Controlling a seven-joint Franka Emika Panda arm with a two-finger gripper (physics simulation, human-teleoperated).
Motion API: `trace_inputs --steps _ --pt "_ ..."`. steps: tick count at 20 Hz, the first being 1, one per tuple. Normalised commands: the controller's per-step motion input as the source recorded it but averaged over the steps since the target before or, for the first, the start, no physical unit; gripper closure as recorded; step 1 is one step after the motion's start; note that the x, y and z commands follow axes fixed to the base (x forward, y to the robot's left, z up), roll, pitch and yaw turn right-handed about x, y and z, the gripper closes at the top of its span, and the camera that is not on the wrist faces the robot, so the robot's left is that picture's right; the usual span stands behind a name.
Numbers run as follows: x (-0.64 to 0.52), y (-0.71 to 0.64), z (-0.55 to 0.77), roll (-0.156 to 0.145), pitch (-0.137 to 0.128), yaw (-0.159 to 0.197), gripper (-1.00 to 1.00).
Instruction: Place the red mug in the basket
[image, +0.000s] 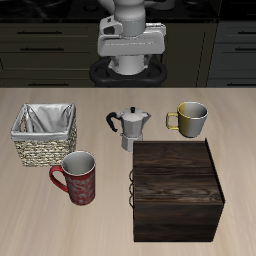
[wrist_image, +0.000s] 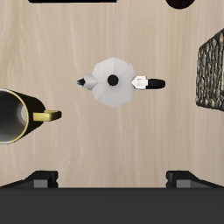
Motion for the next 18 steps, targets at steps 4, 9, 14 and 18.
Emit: trace_inputs --steps 4,9,14,18 --pt "0.34 -0.39 0.29 -0.077 -0.059 0.027 -1.0" --pt "0.32 -0.3 0.21 -0.021 -0.007 0.017 -1.0" --pt "0.4 -0.31 0.15 0.023 0.032 -0.053 -1.0" --pt "0.41 -0.24 0.06 -0.004 0.022 0.005 -1.0"
